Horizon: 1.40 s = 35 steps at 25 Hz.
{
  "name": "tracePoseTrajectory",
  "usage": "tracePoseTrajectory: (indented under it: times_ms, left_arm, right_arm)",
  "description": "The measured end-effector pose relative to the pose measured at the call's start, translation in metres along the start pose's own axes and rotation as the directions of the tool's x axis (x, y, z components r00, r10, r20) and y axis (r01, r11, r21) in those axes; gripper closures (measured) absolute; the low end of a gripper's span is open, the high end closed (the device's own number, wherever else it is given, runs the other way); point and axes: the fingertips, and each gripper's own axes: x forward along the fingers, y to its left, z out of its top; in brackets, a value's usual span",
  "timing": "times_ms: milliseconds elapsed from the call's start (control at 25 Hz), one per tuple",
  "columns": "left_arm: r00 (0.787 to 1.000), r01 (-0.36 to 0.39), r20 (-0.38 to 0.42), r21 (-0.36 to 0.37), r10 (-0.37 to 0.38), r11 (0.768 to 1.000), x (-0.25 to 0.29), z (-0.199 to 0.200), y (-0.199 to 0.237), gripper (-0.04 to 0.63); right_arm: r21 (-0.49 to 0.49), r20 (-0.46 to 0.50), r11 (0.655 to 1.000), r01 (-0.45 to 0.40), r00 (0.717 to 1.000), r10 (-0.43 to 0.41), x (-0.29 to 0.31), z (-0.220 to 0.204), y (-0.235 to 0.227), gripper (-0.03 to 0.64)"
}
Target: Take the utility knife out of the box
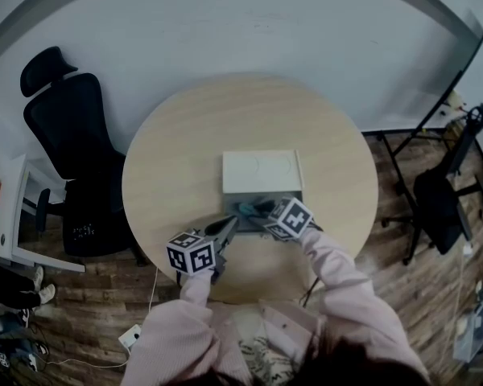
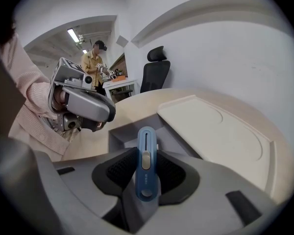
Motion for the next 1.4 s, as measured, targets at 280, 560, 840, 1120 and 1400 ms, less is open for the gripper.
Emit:
tracePoseTrajectory:
  times_ms: [280,560,840,1120,1400]
  left_arm:
    - [1.0,0.004,-0.002,0.023,-0.004,1.0,-0.004,-0.001,-0.003,0.595]
    - [1.0,-0.001,0.004,0.051,0.0,0.999,-0.004,0.001,-0.005,0.595]
    - [1.0,-0.012,0.019,0.089,0.01,0.996,-0.008,0.005,-0.007,0.595]
    - [0.999,-0.031,0.048,0.131,0.024,0.991,-0.011,0.012,-0.007,0.595]
    - [0.996,-0.021,0.086,0.149,0.009,0.989,-0.016,0.02,-0.013,0.595]
  right_arm:
    - [0.08,0.13,0.997,-0.012,0.991,0.001,-0.013,0.021,0.005,0.476]
    - [0.18,0.255,0.983,-0.025,0.967,-0.022,-0.027,0.032,0.002,0.476]
    - [0.255,0.361,0.966,-0.034,0.93,-0.063,-0.042,0.043,0.002,0.476]
    - [0.308,0.472,0.951,-0.039,0.874,-0.117,-0.065,0.054,0.004,0.476]
    - [0.346,0.539,0.937,-0.044,0.827,-0.16,-0.081,0.059,0.008,0.476]
